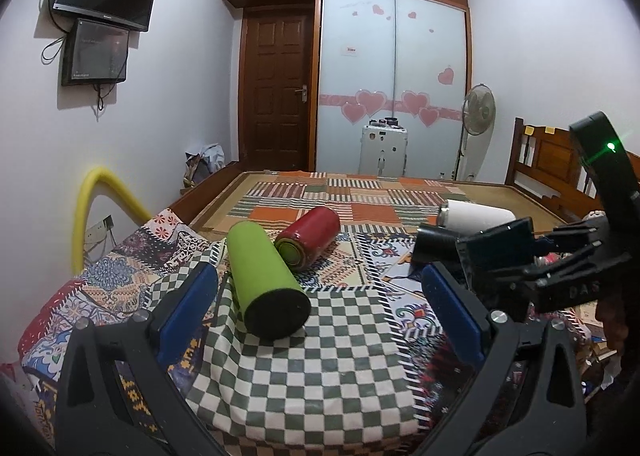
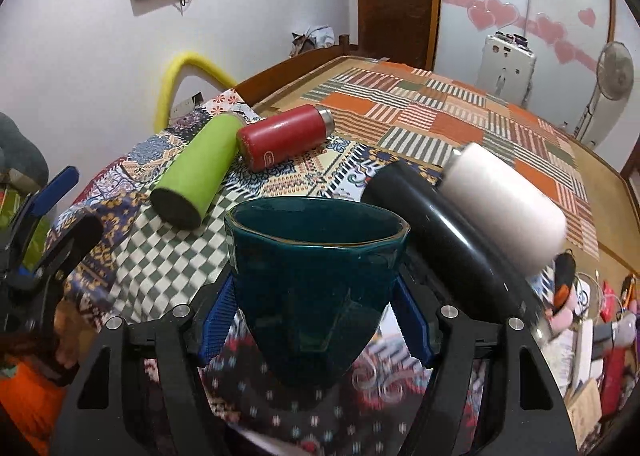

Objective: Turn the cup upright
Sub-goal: 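Lift the dark green cup with the right gripper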

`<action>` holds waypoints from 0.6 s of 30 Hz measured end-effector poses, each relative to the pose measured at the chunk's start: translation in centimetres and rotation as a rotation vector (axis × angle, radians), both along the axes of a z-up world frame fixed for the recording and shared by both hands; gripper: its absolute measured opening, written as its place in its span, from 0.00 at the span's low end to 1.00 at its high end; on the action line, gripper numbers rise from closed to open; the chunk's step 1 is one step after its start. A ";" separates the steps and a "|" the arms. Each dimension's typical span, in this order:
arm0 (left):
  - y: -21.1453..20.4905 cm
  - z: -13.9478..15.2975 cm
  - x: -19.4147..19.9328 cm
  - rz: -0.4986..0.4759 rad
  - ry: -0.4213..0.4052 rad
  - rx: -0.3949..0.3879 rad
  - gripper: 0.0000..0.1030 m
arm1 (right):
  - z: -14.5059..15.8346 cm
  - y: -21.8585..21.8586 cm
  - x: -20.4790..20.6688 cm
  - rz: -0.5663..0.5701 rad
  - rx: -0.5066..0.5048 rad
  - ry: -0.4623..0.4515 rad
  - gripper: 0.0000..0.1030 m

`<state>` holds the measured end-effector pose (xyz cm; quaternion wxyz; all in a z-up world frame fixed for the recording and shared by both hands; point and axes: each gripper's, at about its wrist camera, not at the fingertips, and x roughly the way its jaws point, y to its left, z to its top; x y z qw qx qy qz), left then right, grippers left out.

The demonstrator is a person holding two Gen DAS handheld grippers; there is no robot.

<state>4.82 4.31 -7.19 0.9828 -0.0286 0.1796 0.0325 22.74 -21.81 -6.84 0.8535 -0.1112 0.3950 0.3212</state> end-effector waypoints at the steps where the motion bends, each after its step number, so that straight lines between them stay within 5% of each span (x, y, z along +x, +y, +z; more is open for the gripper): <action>1: -0.1 0.0 -0.1 -0.001 0.002 0.001 1.00 | -0.1 -0.1 -0.3 0.002 0.000 0.001 0.66; 18: -0.5 -1.2 -1.2 -0.023 0.053 -0.004 1.00 | -4.4 1.6 -0.8 0.023 0.004 0.097 0.66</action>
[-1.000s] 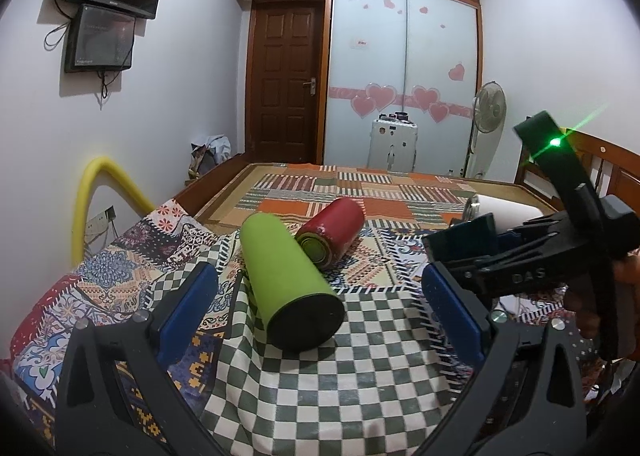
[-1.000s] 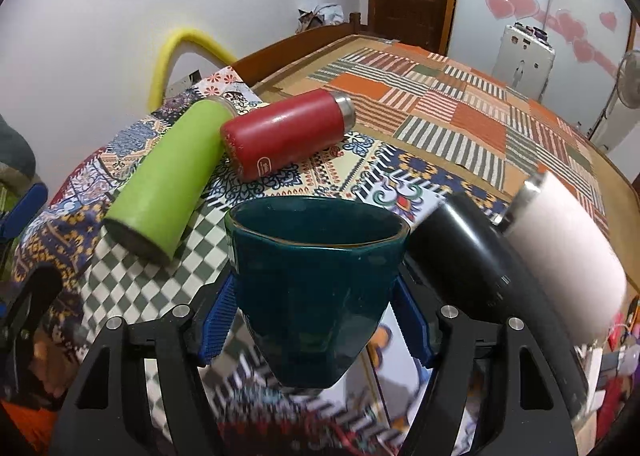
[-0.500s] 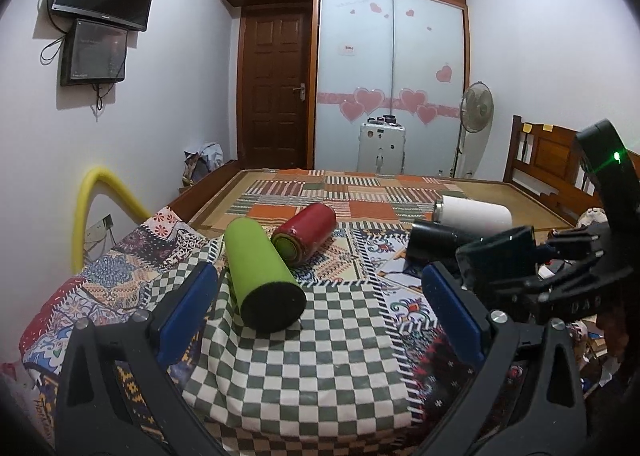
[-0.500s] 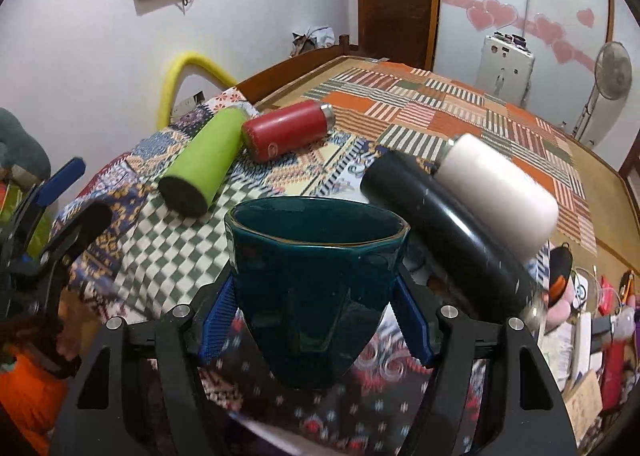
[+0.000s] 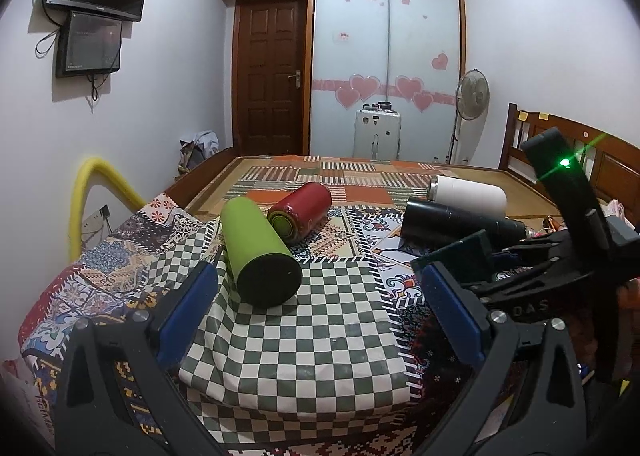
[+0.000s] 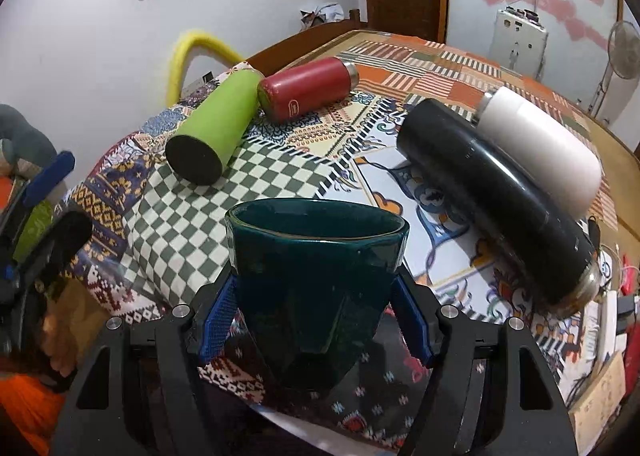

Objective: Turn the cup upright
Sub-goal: 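Lift the dark green cup with the right gripper, then rotate the right gripper to turn the cup opening up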

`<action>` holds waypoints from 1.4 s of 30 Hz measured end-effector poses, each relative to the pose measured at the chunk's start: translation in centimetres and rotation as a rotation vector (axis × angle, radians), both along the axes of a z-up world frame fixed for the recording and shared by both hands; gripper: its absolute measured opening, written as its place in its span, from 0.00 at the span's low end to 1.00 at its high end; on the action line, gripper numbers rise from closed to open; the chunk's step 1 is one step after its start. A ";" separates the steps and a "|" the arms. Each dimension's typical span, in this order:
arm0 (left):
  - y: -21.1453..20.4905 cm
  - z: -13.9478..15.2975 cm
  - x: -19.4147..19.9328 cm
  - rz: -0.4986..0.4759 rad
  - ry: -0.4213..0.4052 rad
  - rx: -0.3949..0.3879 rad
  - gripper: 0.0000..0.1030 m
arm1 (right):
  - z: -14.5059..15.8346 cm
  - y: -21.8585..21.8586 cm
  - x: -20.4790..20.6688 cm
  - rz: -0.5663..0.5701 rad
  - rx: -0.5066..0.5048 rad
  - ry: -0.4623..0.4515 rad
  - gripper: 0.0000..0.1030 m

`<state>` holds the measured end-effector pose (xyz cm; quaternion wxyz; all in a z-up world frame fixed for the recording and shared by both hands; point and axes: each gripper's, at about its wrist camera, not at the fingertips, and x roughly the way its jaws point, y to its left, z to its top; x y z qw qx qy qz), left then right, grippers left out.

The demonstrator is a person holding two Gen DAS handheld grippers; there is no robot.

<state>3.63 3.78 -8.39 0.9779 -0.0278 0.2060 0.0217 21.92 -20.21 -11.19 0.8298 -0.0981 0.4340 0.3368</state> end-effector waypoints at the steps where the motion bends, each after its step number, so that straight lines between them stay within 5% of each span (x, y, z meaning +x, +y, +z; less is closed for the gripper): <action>1: 0.1 -0.1 0.1 0.000 0.001 -0.004 1.00 | -0.2 0.2 0.3 -0.003 0.000 0.005 0.66; 11: 0.8 -0.9 1.0 0.003 0.023 -0.022 1.00 | -2.2 1.5 1.5 -0.011 -0.003 0.063 0.66; 24: -0.7 0.1 1.8 -0.001 0.053 -0.026 1.00 | -0.2 -0.9 -0.6 0.006 0.047 -0.008 0.75; 34: -4.6 0.0 3.4 -0.045 0.136 -0.006 1.00 | 3.6 -7.1 -2.8 -0.076 0.131 -0.178 0.75; 42: -6.7 -2.2 7.8 -0.070 0.331 -0.094 1.00 | 4.7 -11.7 -3.7 -0.176 0.148 -0.311 0.81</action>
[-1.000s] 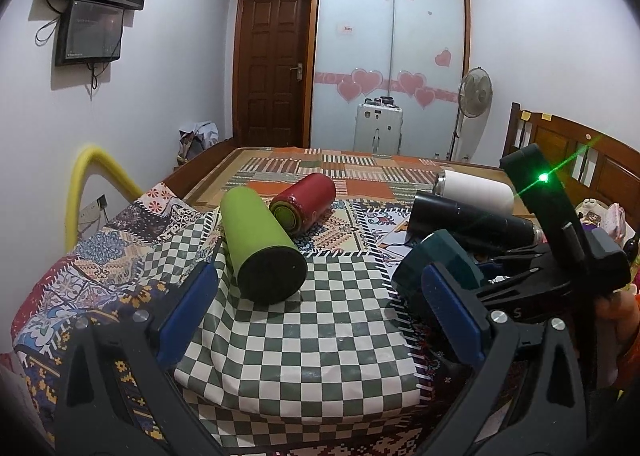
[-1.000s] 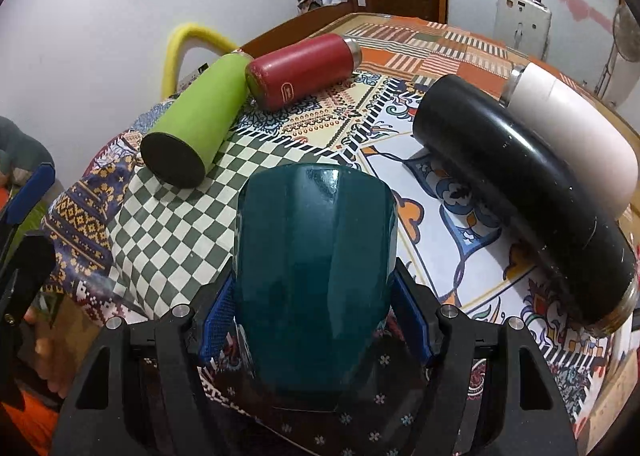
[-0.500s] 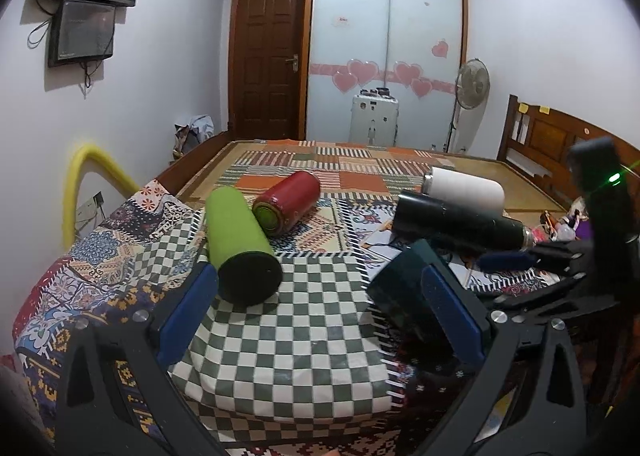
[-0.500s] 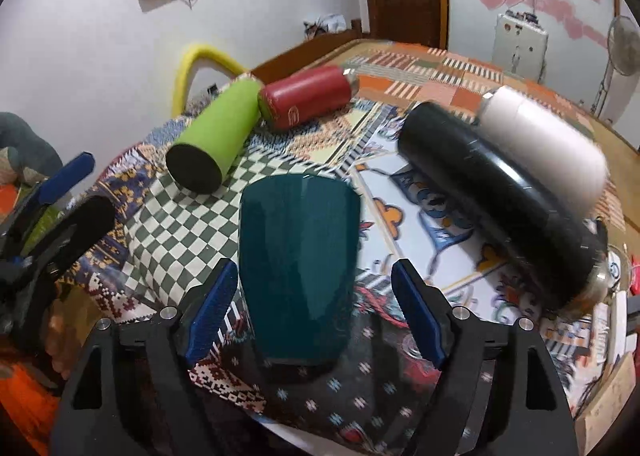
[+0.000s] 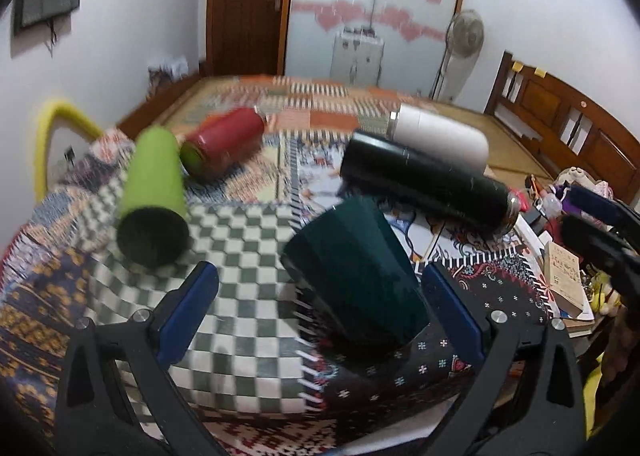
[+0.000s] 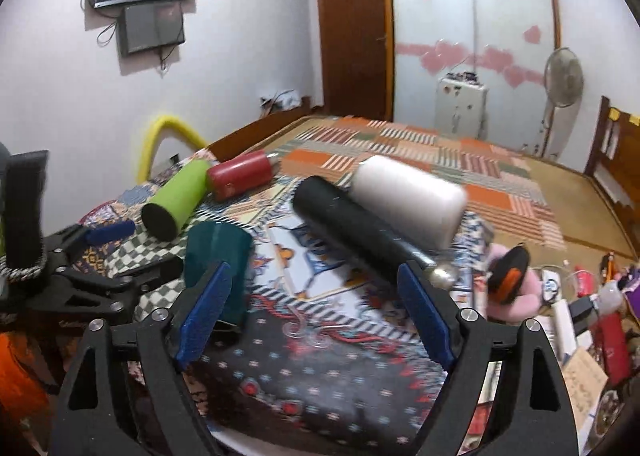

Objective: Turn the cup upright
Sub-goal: 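Rotate the right gripper to turn the cup opening up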

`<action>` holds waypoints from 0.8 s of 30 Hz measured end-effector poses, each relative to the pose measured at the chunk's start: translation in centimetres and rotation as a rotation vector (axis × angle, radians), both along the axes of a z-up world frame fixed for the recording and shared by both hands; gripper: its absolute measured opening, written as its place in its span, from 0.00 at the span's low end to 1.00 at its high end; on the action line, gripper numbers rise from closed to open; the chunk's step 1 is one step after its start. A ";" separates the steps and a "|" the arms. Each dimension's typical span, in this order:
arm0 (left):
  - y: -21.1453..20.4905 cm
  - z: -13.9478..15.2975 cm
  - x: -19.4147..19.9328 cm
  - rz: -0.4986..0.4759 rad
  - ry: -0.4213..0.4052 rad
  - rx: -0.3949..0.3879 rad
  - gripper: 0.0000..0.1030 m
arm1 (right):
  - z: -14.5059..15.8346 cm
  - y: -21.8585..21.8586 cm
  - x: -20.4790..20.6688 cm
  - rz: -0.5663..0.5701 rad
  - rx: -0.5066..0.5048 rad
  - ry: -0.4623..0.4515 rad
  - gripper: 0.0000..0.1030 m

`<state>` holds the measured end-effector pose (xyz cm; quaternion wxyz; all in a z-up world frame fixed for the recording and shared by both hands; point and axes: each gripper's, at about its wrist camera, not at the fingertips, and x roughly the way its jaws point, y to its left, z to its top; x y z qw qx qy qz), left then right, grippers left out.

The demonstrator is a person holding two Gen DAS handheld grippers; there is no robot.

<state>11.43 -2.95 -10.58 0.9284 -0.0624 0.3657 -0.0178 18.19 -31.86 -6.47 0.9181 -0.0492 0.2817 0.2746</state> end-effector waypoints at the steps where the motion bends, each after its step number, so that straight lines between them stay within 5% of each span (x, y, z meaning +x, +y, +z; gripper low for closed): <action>1: -0.1 -0.4 0.6 0.002 0.024 -0.007 1.00 | 0.0 -0.5 0.0 -0.008 0.004 -0.007 0.81; 10: -1.8 -1.7 2.9 -0.011 0.101 0.005 1.00 | -0.9 -2.5 -0.8 -0.039 0.045 -0.071 0.82; 24: -2.2 -1.8 5.6 -0.066 0.128 0.021 0.74 | -1.8 -2.7 -1.5 -0.017 0.154 -0.088 0.84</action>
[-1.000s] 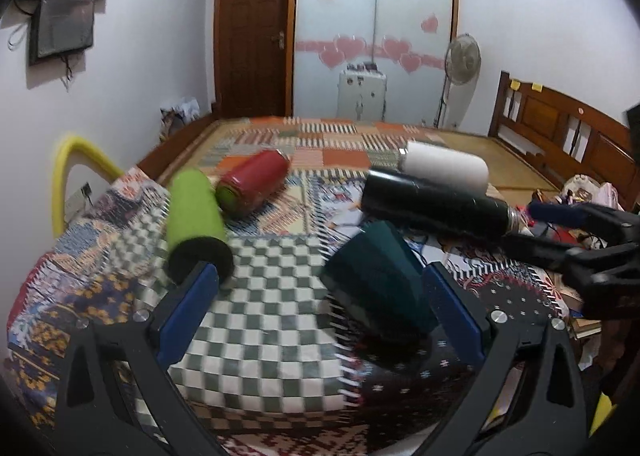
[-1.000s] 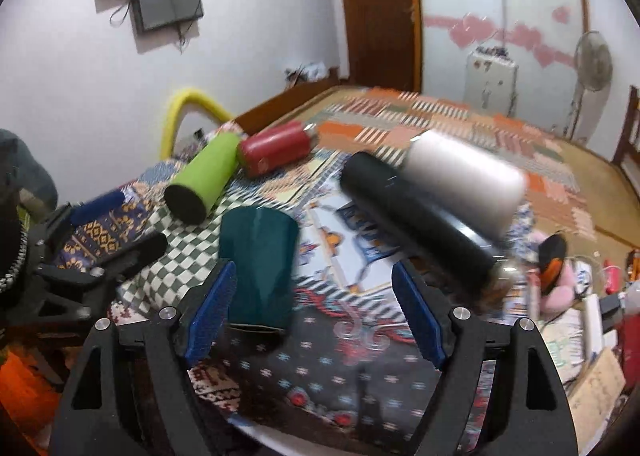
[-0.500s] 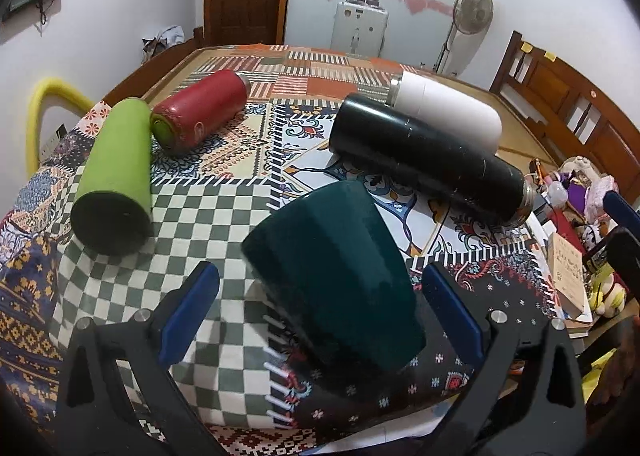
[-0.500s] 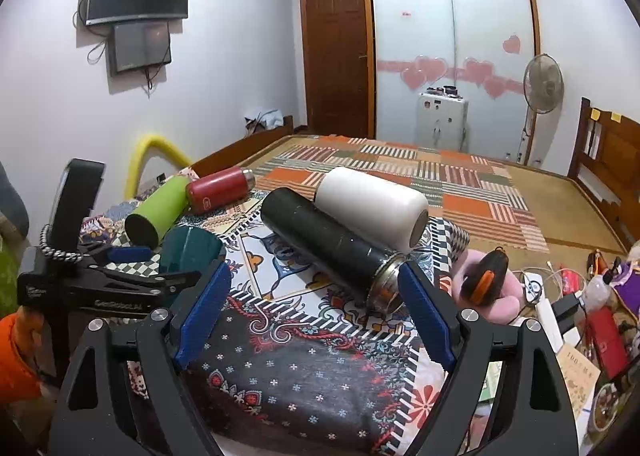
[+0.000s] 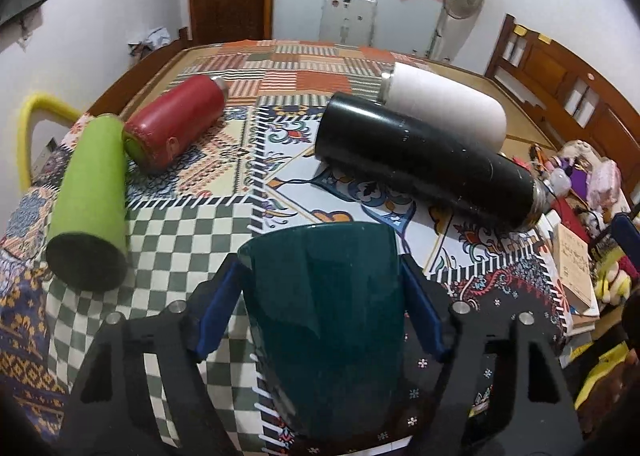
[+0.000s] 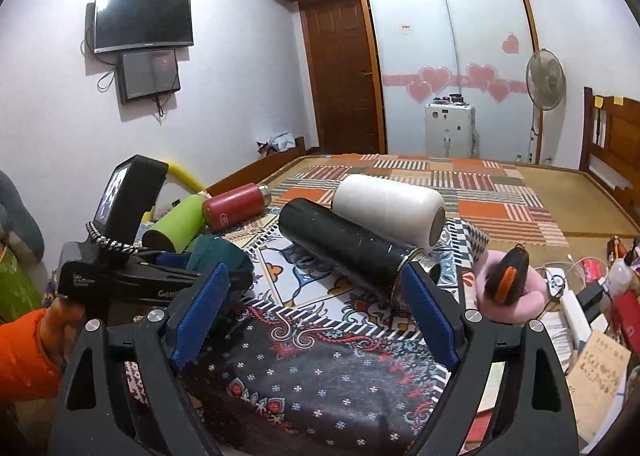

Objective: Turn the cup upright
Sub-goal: 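Rotate the right gripper to turn the cup opening up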

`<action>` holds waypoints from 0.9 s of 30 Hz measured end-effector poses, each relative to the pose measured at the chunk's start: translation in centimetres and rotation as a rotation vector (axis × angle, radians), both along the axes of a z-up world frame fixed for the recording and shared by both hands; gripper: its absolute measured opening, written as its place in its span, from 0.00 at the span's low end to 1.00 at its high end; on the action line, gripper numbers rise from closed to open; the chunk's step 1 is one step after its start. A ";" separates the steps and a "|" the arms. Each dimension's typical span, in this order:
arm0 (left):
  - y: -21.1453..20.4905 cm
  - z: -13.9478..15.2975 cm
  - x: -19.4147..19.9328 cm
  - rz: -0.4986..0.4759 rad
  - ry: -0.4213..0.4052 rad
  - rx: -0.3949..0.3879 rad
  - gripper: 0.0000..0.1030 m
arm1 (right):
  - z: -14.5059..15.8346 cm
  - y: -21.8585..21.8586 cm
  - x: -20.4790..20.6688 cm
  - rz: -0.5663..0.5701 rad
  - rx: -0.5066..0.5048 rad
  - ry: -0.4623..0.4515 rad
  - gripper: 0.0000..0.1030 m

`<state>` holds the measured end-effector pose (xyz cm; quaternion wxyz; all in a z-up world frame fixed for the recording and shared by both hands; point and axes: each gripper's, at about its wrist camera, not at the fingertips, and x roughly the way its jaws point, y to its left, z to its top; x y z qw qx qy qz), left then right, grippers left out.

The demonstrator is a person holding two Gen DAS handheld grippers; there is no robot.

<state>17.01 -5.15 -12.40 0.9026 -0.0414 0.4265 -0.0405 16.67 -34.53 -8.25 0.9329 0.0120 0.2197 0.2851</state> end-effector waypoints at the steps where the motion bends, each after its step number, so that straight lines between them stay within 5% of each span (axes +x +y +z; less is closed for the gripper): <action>1: 0.1 0.0 0.0 -0.004 0.000 -0.003 0.74 | 0.0 0.0 0.0 0.000 0.001 0.001 0.84; 6: 0.2 0.2 -0.4 -0.029 -0.011 -0.011 0.74 | -0.2 0.4 0.1 0.001 0.005 0.005 0.86; 9: 0.3 0.4 -0.8 -0.037 -0.023 -0.010 0.74 | -0.1 0.5 0.1 -0.011 0.018 -0.004 0.96; 27: 0.5 3.9 -2.9 -0.062 -0.173 0.032 0.72 | 1.6 2.4 -0.8 -0.009 0.027 -0.055 1.00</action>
